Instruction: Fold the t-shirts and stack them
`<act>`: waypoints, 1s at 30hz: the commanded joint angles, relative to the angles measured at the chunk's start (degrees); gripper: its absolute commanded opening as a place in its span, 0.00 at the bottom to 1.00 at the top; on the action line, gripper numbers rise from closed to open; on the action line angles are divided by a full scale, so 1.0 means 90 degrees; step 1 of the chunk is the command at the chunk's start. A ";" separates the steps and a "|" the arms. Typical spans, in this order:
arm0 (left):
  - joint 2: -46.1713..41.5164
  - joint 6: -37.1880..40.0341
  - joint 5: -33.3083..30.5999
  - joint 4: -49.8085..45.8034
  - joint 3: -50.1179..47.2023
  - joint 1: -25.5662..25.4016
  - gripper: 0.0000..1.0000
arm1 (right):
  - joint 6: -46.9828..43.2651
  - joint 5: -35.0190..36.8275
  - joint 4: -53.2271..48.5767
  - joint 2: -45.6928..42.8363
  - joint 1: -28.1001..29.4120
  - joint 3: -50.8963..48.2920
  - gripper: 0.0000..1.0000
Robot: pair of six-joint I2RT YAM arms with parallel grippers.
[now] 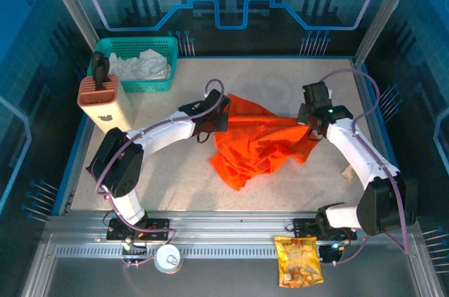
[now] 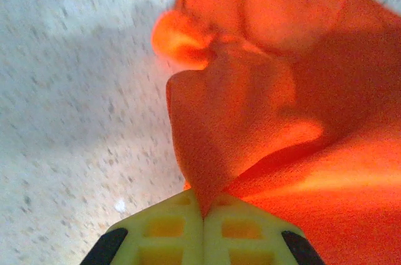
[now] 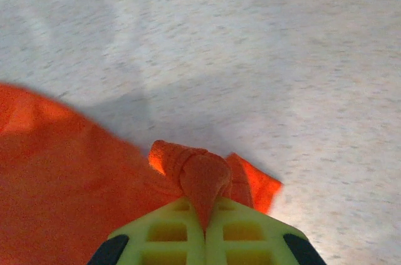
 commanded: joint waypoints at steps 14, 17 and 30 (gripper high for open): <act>0.0787 0.0604 -0.0560 -0.0520 0.1471 0.0071 0.57 | -0.0153 -0.0429 -0.0696 0.0310 -0.0742 -0.0461 0.53; 0.0435 0.0569 -0.0542 -0.0438 0.1028 0.0025 0.80 | -0.0267 -0.0696 -0.0584 0.0333 -0.0742 -0.0466 0.76; -0.0465 -0.0495 0.0753 -0.0537 -0.0944 -0.0243 0.92 | -0.1046 -0.1572 -0.0479 0.2857 -0.0663 0.1444 0.76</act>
